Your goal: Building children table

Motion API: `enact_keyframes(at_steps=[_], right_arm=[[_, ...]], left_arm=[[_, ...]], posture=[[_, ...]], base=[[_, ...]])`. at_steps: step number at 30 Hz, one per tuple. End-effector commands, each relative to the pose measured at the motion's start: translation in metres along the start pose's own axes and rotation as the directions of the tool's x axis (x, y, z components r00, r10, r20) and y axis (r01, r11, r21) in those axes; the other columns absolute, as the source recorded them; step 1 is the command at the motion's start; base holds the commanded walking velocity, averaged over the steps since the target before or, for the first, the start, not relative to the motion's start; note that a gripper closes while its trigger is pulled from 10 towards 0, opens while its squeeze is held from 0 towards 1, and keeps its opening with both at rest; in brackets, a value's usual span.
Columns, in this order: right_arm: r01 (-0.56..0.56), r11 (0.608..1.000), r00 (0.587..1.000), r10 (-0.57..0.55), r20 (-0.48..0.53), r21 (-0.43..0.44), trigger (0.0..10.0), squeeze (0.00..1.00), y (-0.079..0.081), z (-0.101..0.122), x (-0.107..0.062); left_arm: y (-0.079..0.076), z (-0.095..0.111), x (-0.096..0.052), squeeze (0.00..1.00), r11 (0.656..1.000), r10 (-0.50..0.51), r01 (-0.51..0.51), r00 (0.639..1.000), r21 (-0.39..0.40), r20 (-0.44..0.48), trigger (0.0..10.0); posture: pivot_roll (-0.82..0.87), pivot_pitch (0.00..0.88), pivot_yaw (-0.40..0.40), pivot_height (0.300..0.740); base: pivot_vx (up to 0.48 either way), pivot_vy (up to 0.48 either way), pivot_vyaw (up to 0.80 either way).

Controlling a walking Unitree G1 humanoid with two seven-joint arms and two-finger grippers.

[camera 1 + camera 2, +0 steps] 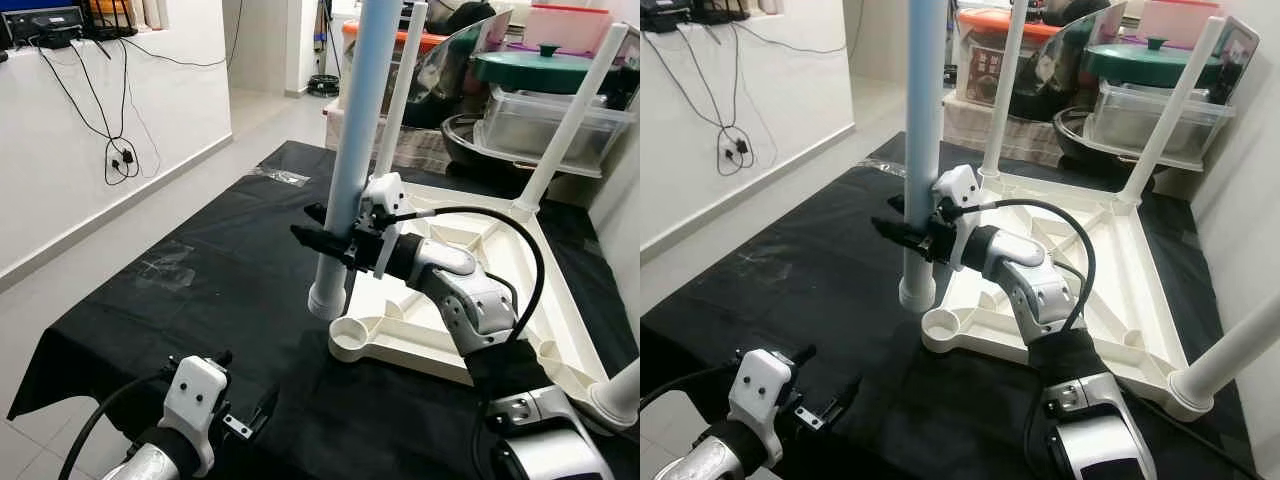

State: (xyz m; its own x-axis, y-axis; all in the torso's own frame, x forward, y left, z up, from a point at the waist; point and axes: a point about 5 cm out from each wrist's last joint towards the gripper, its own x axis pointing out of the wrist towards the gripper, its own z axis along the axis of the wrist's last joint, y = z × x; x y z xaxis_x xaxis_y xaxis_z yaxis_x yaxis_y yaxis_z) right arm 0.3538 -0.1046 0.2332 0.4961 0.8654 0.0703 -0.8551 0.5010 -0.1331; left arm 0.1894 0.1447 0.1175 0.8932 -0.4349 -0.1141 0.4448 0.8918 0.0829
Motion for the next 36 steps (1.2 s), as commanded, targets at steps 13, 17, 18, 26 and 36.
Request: enact_keyframes(at_steps=[13,17,18,26,36], right_arm=[[-0.002,1.0,0.993,0.0,-0.121,-0.016,10.0,0.0,-0.027,-0.013,-0.04],[-0.029,0.999,0.992,0.027,-0.127,-0.018,10.0,0.0,-0.027,-0.012,-0.043],[-0.041,0.999,0.991,0.039,-0.129,-0.019,10.0,0.0,-0.028,-0.012,-0.044],[-0.137,0.99,0.982,0.133,-0.136,-0.02,10.0,0.0,-0.013,-0.019,-0.036],[-0.268,0.963,0.953,0.263,-0.147,-0.011,10.0,0.0,0.016,-0.03,-0.021]], left_arm=[[0.001,-0.002,-0.003,0.0,0.999,-0.05,0.049,0.998,-0.011,-0.025,10.0],[0.002,-0.002,-0.003,0.0,0.998,-0.058,0.058,0.998,-0.013,-0.025,10.0],[0.001,-0.002,-0.002,0.0,0.998,-0.062,0.062,0.998,-0.015,-0.025,10.0],[0.002,-0.002,-0.002,0.0,0.997,-0.072,0.071,0.997,-0.01,-0.029,10.0],[0.003,-0.001,-0.002,0.0,0.997,-0.073,0.073,0.997,-0.008,-0.03,10.0]], posture=[[0.09,0.0,-0.085,0.74],[0.09,0.0,-0.082,0.74],[0.09,0.0,-0.082,0.74],[0.09,0.0,-0.077,0.74],[0.1,0.0,-0.082,0.74]], base=[[0.0,0.0,0.0],[0.0,0.0,0.0],[0.0,0.0,0.0],[0.0,0.0,0.0],[0.0,0.0,0.0]])
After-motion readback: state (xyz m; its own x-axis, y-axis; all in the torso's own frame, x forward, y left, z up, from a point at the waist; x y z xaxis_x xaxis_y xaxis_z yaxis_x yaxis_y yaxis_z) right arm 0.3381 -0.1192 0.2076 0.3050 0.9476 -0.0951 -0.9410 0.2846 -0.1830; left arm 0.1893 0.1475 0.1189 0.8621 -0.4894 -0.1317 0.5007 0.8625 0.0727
